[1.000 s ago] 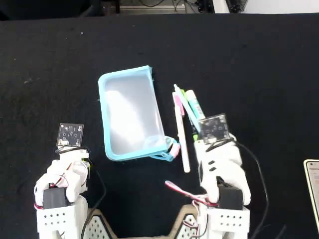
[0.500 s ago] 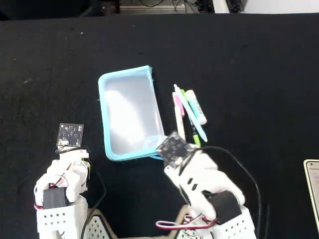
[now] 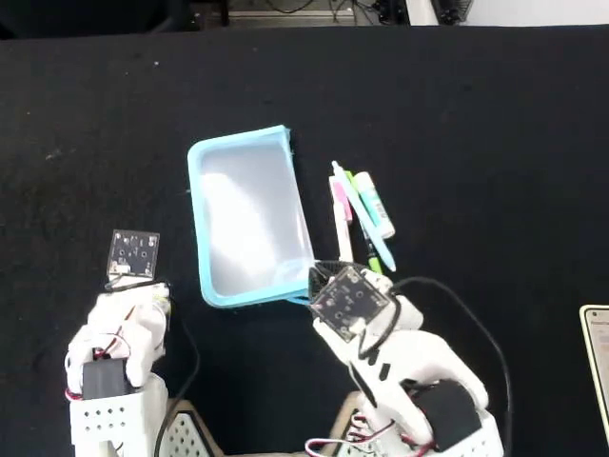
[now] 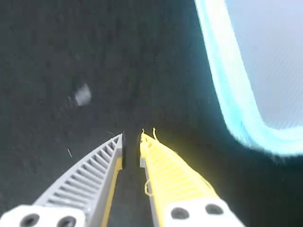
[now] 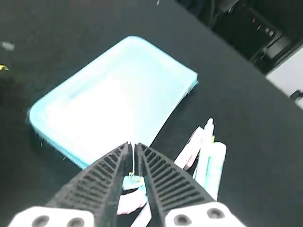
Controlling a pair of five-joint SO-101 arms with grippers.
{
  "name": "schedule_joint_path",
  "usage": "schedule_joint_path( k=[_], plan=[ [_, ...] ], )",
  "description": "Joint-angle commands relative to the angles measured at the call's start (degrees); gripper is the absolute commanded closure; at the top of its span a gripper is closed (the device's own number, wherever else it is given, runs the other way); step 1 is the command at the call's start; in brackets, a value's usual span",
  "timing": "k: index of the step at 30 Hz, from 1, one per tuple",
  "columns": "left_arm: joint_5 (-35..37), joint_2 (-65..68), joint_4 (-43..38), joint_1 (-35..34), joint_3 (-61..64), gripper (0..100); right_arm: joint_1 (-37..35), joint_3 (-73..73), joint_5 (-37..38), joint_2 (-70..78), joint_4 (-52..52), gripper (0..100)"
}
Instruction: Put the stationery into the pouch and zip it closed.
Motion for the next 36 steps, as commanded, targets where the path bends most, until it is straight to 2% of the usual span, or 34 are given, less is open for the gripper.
schedule_joint_path(
  k=[1, 3, 5, 10, 14, 17, 20, 23, 25, 30, 36],
  plan=[
    [-12.1, -0.4, -10.5, -3.2, 1.4, 92, -0.4, -6.2, -0.3, -5.2, -1.4, 98.3],
    [-19.3, -0.4, -18.4, -4.4, 1.4, 92, -0.4, -8.5, -1.2, -4.2, -1.4, 98.3],
    [-19.8, -0.4, -22.8, -5.4, 1.1, 92, -0.4, -11.0, -2.6, -1.6, -1.1, 98.3],
    [-9.6, -0.4, -28.7, -6.5, -4.3, 92, -0.6, -15.2, -2.6, 9.3, -0.2, 98.3],
    [-1.2, -0.3, -31.3, -6.1, -9.5, 92, -0.7, -14.6, -3.0, 18.9, -3.7, 98.3],
    [-0.4, -0.3, -33.1, -5.3, -11.9, 89, -0.7, -10.8, -3.3, 24.0, -7.7, 98.3],
    [-0.4, -0.2, -33.1, -1.9, -12.9, 82, -0.7, -5.1, -8.3, 26.3, -14.4, 98.3],
    [-0.4, 0.7, -33.1, 1.9, -11.7, 83, -0.8, -3.0, -11.3, 27.0, -16.1, 98.3],
    [0.0, 3.5, -33.4, 3.8, -10.7, 85, -0.8, -2.9, -12.0, 27.1, -16.1, 98.3],
    [6.9, 17.1, -33.9, 6.7, -12.4, 84, -0.7, -2.7, -12.1, 27.2, -16.0, 98.3],
    [7.7, 36.6, -38.9, 6.9, -14.4, 84, -0.7, -3.0, -11.9, 27.2, -14.4, 97.2]
  ],
)
